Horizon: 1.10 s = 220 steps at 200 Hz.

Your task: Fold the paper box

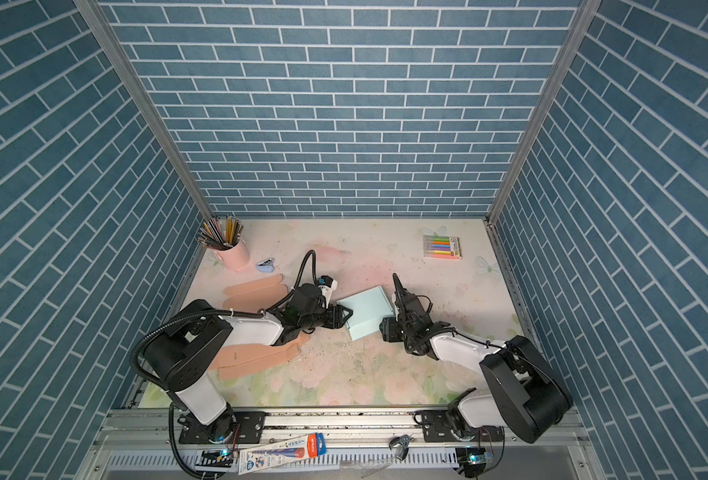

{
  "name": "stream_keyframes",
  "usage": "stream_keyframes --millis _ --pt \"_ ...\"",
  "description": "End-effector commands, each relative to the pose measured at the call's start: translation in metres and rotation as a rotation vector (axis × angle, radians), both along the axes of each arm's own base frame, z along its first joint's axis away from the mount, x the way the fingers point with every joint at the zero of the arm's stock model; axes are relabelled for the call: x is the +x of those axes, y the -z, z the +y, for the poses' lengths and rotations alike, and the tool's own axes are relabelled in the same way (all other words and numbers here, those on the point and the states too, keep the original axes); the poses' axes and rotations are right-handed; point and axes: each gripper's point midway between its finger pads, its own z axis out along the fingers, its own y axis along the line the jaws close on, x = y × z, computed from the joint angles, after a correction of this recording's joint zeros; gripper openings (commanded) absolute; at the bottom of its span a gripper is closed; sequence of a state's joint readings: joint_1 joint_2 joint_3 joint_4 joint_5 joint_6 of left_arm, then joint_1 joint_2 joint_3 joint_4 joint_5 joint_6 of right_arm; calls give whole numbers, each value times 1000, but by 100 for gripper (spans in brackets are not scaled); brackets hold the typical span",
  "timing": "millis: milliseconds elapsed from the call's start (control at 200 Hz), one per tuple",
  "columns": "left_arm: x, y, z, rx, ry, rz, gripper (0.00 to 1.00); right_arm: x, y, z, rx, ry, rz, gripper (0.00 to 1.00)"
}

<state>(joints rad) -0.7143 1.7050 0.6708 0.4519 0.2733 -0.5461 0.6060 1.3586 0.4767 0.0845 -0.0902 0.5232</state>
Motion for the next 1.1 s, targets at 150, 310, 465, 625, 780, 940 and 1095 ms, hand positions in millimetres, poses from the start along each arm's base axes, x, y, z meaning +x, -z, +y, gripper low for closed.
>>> stream_keyframes --millis 150,310,465,625,780,940,1095 --pt "-41 12 1 42 36 62 61 -4 11 -10 -42 11 29 61" --pt "-42 4 13 30 15 58 61 -3 7 -11 -40 17 18 61" --pt "-29 -14 25 15 -5 24 61 -4 4 -12 -39 19 13 61" --pt "-13 -35 25 -2 2 -15 61 -6 -1 -12 -25 17 10 61" --pt "11 -44 29 -10 -9 -35 62 -8 -9 -9 -6 10 2 61" --pt "39 -51 30 -27 -5 -44 62 -10 -16 -4 6 -5 -9 61" --pt "59 -47 23 -20 21 -39 62 -12 -17 3 7 -23 -3 58"
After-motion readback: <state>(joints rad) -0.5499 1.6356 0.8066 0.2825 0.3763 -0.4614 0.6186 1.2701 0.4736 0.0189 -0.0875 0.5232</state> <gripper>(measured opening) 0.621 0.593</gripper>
